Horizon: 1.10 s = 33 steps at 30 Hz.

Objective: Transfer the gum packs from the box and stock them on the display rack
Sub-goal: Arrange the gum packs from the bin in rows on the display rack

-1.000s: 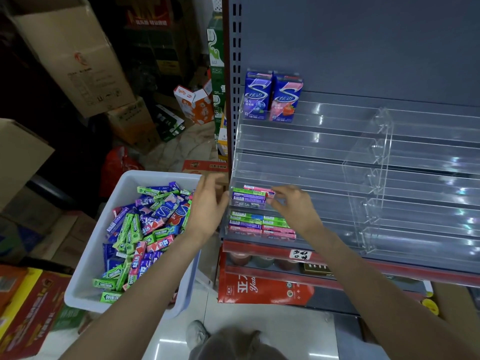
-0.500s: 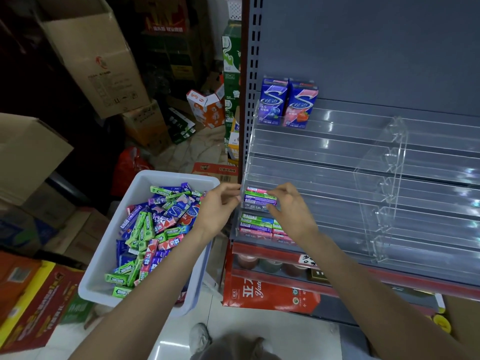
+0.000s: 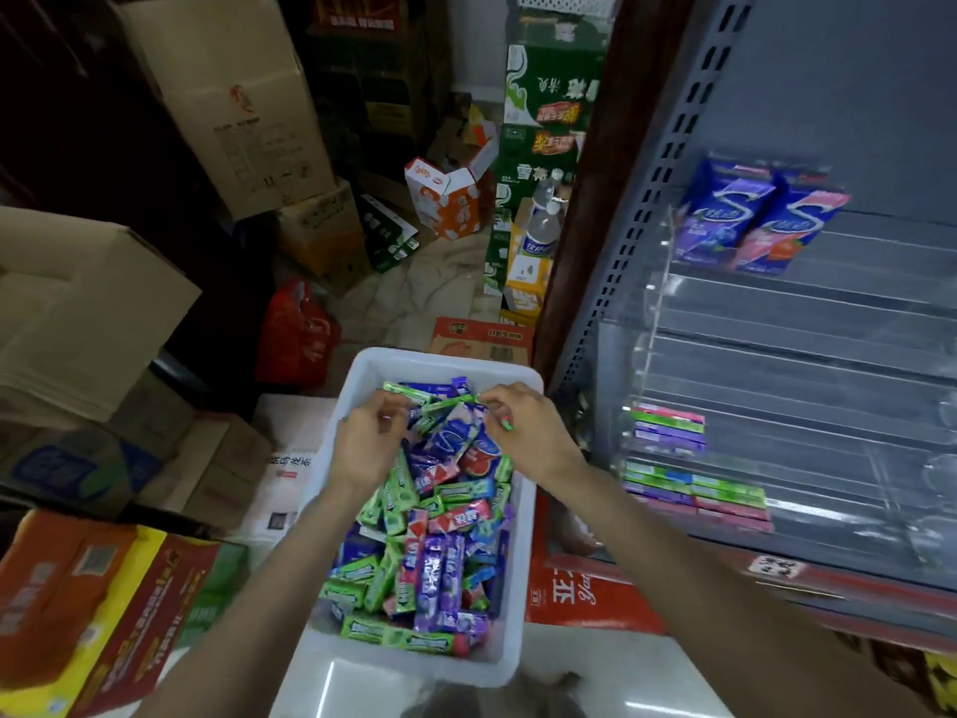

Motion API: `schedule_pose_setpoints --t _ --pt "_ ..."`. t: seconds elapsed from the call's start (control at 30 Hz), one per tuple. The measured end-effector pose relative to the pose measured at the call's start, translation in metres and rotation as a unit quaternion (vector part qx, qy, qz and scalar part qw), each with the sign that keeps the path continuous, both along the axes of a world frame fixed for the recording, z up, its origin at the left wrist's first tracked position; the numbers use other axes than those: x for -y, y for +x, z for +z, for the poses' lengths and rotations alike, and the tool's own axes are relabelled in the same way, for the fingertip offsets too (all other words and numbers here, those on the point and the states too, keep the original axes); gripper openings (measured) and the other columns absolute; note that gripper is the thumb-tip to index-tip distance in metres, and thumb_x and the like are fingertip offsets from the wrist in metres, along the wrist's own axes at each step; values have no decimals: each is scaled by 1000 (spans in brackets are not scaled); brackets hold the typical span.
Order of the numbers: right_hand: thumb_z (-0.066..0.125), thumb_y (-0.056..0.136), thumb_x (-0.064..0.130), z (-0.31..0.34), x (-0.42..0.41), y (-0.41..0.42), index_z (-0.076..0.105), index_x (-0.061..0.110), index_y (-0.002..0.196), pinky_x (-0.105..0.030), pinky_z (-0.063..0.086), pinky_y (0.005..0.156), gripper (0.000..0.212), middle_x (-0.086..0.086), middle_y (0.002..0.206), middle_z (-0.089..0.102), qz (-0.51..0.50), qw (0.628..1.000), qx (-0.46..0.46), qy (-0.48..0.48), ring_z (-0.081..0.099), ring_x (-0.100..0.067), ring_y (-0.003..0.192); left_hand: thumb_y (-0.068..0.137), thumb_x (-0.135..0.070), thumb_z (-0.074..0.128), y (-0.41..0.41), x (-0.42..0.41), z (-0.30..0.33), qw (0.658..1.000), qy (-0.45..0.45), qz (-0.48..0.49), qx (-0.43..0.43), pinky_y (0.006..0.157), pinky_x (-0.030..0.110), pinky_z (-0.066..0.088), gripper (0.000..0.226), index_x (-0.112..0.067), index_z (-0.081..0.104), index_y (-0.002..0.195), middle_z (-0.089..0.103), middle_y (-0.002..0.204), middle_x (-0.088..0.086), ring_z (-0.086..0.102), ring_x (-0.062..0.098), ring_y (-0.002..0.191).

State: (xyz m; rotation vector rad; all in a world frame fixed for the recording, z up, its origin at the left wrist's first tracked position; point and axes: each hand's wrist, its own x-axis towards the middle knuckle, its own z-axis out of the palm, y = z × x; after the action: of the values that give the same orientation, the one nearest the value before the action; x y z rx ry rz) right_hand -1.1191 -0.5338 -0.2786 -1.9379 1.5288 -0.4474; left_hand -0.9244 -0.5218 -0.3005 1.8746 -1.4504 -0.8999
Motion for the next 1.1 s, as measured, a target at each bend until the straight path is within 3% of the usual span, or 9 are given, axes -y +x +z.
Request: schedule_pose_setpoints --t 0.13,0.27,0.47,0.63,0.7,0.8,0.87,0.97,1.1 --pt "49 96 20 -44 26 33 37 12 141 -36 35 106 48 -11 143 41 -20 990 -83 113 42 -27 129 94 -8 52 39 26 -33 987 69 -111 89 85 24 41 26 -6 62 117 65 118 10 61 27 106" --pt "47 97 27 -72 39 50 22 13 149 -40 30 110 59 -15 148 32 -9 970 -181 165 30 -31 136 96 -21 51 42 41 -54 954 112 -249 124 92 30 44 38 -14 52 133 59 128 10 56 27 113" --pt "58 91 23 -85 49 58 39 8 139 -36 34 104 54 -19 131 49 -40 968 -212 128 43 -32 123 96 -36 46 30 49 -65 919 95 -309 225 95 37 38 37 -31 50 133 60 124 2 52 24 117" --pt "67 82 10 -72 48 54 65 4 112 -34 45 92 30 -13 109 66 -54 988 -30 143 60 -27 104 92 -39 53 17 49 -66 932 99 -289 195 93 39 30 26 -25 57 115 61 102 -1 51 21 108" --pt "66 84 7 -63 44 53 66 3 110 -31 47 88 26 -11 108 67 -68 989 26 127 62 -24 101 90 -35 59 12 50 -64 948 85 -275 135 85 37 36 22 -18 56 102 57 85 -2 55 22 92" --pt "59 91 14 -55 44 54 65 5 110 -19 40 77 22 -8 106 65 -105 990 52 83 61 -21 98 89 -20 63 14 49 -66 972 82 -218 -41 64 21 38 18 -9 49 90 48 71 0 48 15 68" --pt "52 95 21 -55 52 56 60 7 118 -21 38 84 28 -8 117 60 -118 989 36 87 57 -21 107 90 -18 63 24 48 -65 976 88 -133 -151 66 21 41 21 -4 48 88 47 72 2 46 14 68" --pt "46 98 21 -65 68 67 48 5 133 -30 32 103 39 -12 136 48 -73 991 -36 104 46 -26 125 92 -16 59 40 50 -62 948 80 27 -306 73 40 55 17 -1 53 92 61 81 7 63 17 75" --pt "51 93 10 -84 75 92 37 3 139 -35 32 108 49 -13 141 40 -1 979 -183 85 35 -28 131 95 -12 54 58 52 -56 907 94 96 -399 61 23 57 6 -16 57 90 69 80 0 68 6 66"
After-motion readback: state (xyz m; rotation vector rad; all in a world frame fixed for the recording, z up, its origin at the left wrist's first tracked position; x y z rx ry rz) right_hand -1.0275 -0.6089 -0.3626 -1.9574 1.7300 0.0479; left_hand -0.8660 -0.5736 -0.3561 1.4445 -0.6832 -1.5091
